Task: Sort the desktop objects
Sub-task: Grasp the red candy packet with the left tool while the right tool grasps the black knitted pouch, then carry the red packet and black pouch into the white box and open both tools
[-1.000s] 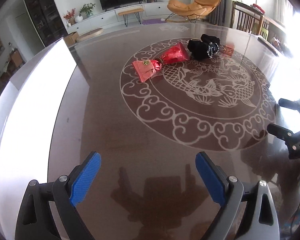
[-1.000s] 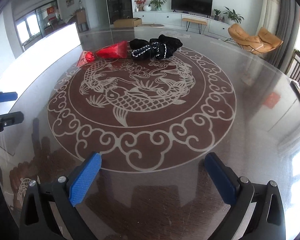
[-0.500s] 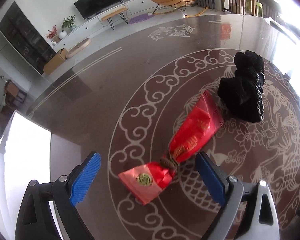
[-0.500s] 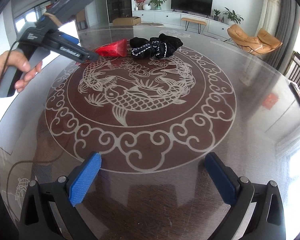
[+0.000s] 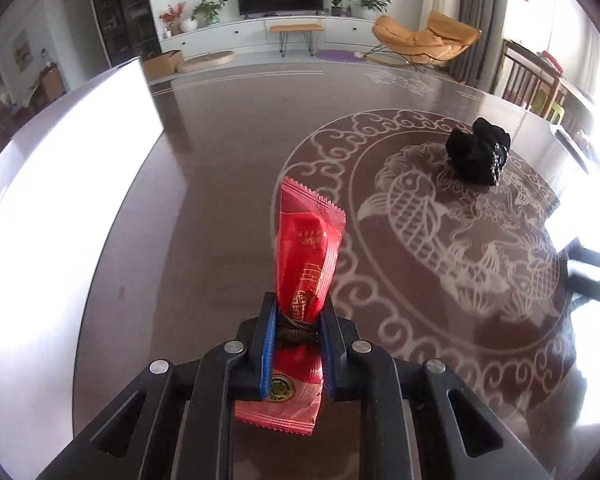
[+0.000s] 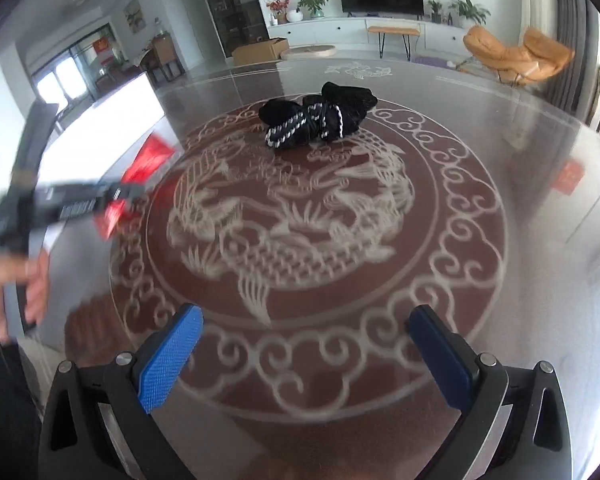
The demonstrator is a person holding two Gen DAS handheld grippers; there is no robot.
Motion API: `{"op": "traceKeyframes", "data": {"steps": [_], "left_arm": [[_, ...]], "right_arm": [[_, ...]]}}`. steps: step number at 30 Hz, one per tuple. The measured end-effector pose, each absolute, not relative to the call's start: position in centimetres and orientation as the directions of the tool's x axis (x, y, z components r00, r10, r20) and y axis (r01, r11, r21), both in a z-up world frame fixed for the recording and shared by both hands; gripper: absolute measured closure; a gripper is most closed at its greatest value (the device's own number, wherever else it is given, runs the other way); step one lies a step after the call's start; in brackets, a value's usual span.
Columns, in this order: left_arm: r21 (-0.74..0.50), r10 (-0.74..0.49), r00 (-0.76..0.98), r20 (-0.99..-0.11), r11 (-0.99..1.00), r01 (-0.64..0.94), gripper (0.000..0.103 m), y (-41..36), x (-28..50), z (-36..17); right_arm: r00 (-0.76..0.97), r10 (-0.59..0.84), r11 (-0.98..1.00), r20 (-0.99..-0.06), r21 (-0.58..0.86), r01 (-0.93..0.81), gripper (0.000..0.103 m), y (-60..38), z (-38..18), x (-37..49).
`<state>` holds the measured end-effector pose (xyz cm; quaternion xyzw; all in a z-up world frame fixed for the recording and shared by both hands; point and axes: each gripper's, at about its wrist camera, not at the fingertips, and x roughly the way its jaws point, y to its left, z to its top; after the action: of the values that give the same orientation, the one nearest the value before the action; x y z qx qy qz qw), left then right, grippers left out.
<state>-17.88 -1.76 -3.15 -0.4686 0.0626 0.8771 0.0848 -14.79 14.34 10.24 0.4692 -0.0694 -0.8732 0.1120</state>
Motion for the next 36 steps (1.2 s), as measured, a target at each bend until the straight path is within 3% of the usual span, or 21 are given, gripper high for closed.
{"op": "traceKeyframes", "data": {"steps": [5,8,10,14,19,24,36], "left_arm": [[-0.006,0.078,-0.567,-0.820,-0.992,-0.128,0.084,-4.1,-13.2,-3.5],[-0.001,0.061,-0.584,-0.809,-0.995,-0.104,0.084,-4.8,-11.4,-3.6],[-0.022,0.069,-0.591,-0.804,-0.996,-0.086,0.084,-5.4,-10.8,-3.5],[-0.101,0.118,-0.632,-0.766,-0.993,-0.064,0.084,-6.4,-9.2,-3.0],[-0.171,0.163,-0.672,-0.722,-0.984,-0.056,0.084,-7.1,-7.0,-1.4],[-0.212,0.170,-0.698,-0.696,-0.977,-0.026,0.084,-8.3,-5.0,0.6],[-0.146,0.042,-0.752,-0.658,-0.987,0.072,0.084,-12.0,-1.4,5.6]], "right_arm": [[-0.543,-0.289,-0.907,-0.789,0.407,-0.109,0.000,15.6,11.0,-26.5],[-0.514,-0.214,-0.914,-0.831,0.356,-0.196,0.006,13.9,10.5,-30.9],[-0.517,-0.140,-0.956,-0.845,0.251,-0.152,0.060,12.0,10.7,-31.8],[-0.510,-0.177,-0.977,-0.842,0.212,-0.011,0.063,9.3,10.9,-29.1],[-0.519,-0.318,-0.946,-0.794,0.232,0.225,0.063,6.8,12.7,-19.9],[-0.518,-0.337,-0.922,-0.786,0.164,0.350,0.063,5.1,13.8,-13.7],[-0.513,-0.377,-0.865,-0.771,0.095,0.493,0.063,-1.4,16.6,-11.9]]}}
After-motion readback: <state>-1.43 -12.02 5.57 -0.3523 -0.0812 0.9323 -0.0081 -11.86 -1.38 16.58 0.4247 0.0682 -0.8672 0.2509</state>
